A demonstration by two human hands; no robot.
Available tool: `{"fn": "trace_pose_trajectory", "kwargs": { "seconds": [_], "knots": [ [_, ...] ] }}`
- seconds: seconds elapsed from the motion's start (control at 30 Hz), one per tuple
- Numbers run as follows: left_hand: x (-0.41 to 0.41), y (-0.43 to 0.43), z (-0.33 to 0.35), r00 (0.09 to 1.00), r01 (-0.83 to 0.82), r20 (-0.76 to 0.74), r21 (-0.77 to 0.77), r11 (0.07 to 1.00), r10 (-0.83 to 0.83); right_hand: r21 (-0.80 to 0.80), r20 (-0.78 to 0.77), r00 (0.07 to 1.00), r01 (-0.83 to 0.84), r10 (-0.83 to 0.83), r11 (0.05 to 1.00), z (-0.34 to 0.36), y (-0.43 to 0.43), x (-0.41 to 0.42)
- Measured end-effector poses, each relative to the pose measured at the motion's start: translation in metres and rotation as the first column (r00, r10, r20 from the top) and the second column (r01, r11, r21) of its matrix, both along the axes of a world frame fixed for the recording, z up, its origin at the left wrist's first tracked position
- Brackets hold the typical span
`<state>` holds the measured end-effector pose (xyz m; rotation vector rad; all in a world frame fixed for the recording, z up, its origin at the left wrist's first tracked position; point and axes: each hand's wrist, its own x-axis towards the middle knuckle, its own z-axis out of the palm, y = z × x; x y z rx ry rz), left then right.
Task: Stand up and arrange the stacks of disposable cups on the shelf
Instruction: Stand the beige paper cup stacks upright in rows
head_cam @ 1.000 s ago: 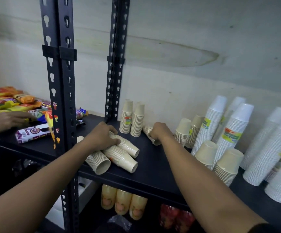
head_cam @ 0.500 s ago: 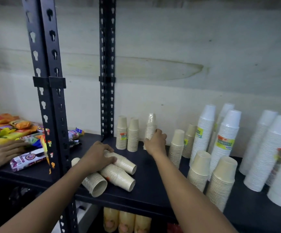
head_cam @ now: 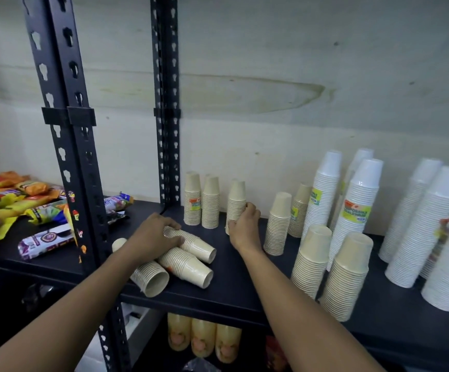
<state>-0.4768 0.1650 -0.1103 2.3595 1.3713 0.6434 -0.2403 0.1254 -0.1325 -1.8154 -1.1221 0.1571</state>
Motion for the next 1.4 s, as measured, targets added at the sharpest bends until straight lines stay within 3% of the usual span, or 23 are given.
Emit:
{"fn": "trace_pose_trajectory", "kwargs": {
  "seconds": [0.43,0.7,0.83,0.93,1.07,1.23,1.4],
  "knots": [
    [0.002,-0.001,-0.001,1.0,0.002,-0.018,0.02,1.0,-0.002,-0.068,-0.038,0.998,0.047,-0.05,0.997,-0.007,-0.002,-0.004],
    [-0.001,-0.009,0.002,0.997,0.006,0.082,0.094,0.996,-0.014,-0.072,-0.11,0.994,0.02,-0.028,0.997,0.002,-0.02,-0.006],
    [-0.004,-0.026,0.015,0.993,0.037,0.106,0.185,0.982,-0.058,-0.066,0.08,0.996,0.04,-0.034,0.997,0.022,-0.037,-0.009],
    [-0.011,-0.047,0.021,0.989,0.119,0.051,0.267,0.956,-0.138,0.027,0.171,0.976,-0.143,0.136,0.989,0.033,-0.049,-0.008],
    [-0.022,-0.075,0.015,0.964,0.265,-0.1,0.268,0.926,-0.247,-0.092,0.191,0.876,-0.434,0.443,0.896,0.023,-0.061,-0.01],
    [-0.025,-0.092,0.002,0.906,0.362,-0.315,0.236,0.902,-0.281,-0.241,0.071,0.783,-0.588,0.618,0.772,-0.003,-0.067,-0.016],
    [-0.021,-0.094,-0.006,0.895,0.371,-0.344,0.224,0.901,-0.283,-0.226,0.123,0.77,-0.593,0.626,0.773,-0.018,-0.066,-0.021]
  ]
}}
